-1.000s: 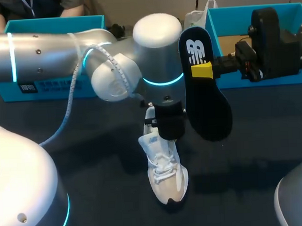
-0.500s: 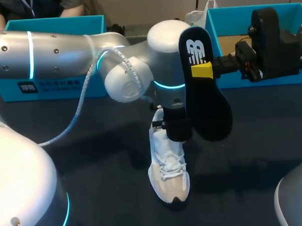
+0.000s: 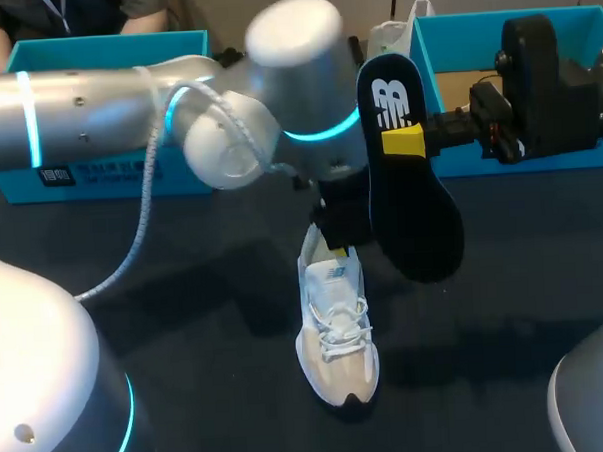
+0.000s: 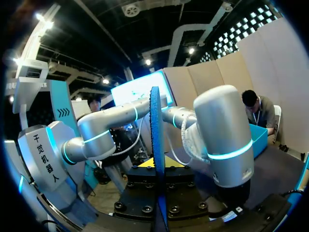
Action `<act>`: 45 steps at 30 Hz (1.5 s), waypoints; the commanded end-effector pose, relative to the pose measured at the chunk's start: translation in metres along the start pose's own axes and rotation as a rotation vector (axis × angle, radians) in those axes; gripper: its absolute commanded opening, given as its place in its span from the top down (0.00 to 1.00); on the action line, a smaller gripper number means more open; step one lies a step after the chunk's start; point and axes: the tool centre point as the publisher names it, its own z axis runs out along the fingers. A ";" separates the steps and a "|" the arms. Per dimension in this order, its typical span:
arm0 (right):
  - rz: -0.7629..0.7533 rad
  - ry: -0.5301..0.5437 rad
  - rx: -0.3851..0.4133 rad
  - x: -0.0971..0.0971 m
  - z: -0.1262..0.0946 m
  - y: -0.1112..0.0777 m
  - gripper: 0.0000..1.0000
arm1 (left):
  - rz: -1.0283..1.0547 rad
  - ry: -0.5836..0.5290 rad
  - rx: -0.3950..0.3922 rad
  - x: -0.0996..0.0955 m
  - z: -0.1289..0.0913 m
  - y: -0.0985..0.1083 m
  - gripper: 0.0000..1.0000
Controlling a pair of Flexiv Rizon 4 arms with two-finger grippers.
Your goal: Take the shoe out of the shoebox, open the shoe tongue, remove and reinsert the insole, then place the shoe into the shoebox
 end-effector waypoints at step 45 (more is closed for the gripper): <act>0.000 0.000 0.001 -0.001 0.002 0.000 1.00 | 0.165 -1.088 -0.158 0.005 -0.192 0.031 0.00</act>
